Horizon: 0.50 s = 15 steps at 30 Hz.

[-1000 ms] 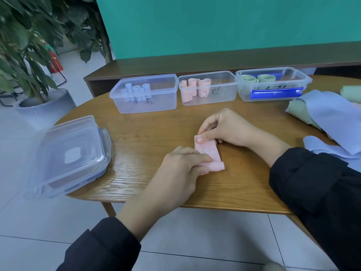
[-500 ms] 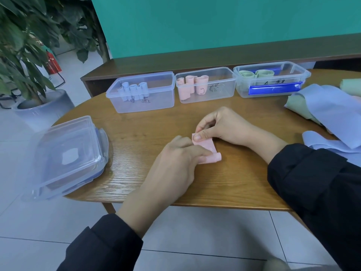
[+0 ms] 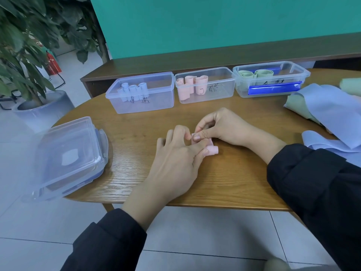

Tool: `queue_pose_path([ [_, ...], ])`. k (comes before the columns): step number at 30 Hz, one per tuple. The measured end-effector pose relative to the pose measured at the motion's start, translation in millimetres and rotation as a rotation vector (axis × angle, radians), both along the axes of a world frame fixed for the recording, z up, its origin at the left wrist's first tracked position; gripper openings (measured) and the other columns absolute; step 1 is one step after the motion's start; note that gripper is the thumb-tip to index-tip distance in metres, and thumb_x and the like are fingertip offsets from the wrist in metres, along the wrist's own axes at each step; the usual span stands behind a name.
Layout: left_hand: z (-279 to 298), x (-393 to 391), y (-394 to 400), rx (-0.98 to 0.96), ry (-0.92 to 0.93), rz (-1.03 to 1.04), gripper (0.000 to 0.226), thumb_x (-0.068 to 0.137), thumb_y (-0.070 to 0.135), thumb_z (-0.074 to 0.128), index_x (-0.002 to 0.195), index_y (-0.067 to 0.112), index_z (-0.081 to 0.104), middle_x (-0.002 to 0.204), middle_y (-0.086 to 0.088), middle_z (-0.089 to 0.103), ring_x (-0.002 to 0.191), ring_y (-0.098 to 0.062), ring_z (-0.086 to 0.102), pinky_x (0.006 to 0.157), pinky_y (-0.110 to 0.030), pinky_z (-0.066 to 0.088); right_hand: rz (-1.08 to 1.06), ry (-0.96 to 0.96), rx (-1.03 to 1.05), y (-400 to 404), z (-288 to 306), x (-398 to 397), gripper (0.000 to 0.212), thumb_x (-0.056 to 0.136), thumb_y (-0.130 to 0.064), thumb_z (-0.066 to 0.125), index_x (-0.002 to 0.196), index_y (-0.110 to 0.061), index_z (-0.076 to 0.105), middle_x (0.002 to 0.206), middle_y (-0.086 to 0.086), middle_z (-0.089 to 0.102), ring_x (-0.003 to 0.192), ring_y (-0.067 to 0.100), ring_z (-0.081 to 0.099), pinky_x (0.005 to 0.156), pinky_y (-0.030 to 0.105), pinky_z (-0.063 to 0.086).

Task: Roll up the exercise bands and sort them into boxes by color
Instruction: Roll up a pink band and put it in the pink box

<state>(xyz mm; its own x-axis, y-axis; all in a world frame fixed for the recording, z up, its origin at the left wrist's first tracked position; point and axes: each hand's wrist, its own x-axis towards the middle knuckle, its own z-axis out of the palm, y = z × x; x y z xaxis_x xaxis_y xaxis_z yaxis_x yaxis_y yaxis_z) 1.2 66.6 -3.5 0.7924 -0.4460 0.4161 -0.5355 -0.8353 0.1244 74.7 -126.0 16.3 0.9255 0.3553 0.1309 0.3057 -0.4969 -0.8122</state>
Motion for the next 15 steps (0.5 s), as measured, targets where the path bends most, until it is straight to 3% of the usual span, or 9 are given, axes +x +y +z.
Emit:
queue_pose_path([
  [4, 1.1, 6.3, -2.2, -0.183, 0.174, -0.048, 0.033, 0.1, 0.054, 0.04, 0.126, 0.057, 0.061, 0.107, 0.009, 0.035, 0.104, -0.013, 0.035, 0.089, -0.036, 0.028, 0.007, 0.018, 0.008, -0.1, 0.3, 1.1, 0.016, 0.077, -0.027, 0.086, 0.087, -0.016, 0.08, 0.077, 0.002, 0.076, 0.07, 0.005, 0.064, 0.069, 0.013, 0.047],
  [8, 4.0, 7.5, -11.3, -0.343, 0.283, -0.049, 0.033, 0.101, 0.028, 0.059, 0.124, 0.05, 0.066, 0.105, 0.014, 0.048, 0.108, -0.011, 0.043, 0.099, -0.037, 0.031, -0.016, 0.017, -0.015, -1.2, -0.4, 1.8, 0.005, 0.084, -0.017, 0.081, 0.088, -0.016, 0.08, 0.076, 0.001, 0.076, 0.064, 0.001, 0.06, 0.064, 0.011, 0.046],
  [11, 4.1, 8.5, -14.3, -0.436, 0.25, -0.006, 0.023, 0.096, 0.021, 0.067, 0.106, 0.041, 0.064, 0.094, 0.015, 0.057, 0.1, -0.009, 0.046, 0.091, -0.034, 0.03, -0.001, 0.019, -0.022, -1.3, -1.4, 1.7, 0.01, 0.084, -0.008, 0.077, 0.089, -0.016, 0.08, 0.079, 0.002, 0.076, 0.066, 0.002, 0.06, 0.066, 0.013, 0.046],
  [15, 1.1, 14.3, -12.6, -0.426, 0.077, 0.039, 0.012, 0.09, 0.027, 0.074, 0.084, 0.029, 0.065, 0.077, 0.019, 0.06, 0.087, -0.009, 0.045, 0.083, -0.035, 0.033, 0.011, 0.026, 0.002, -1.9, -1.2, 1.2, 0.007, 0.081, -0.018, 0.082, 0.086, -0.018, 0.079, 0.069, -0.008, 0.072, 0.063, -0.001, 0.059, 0.064, 0.009, 0.045],
])
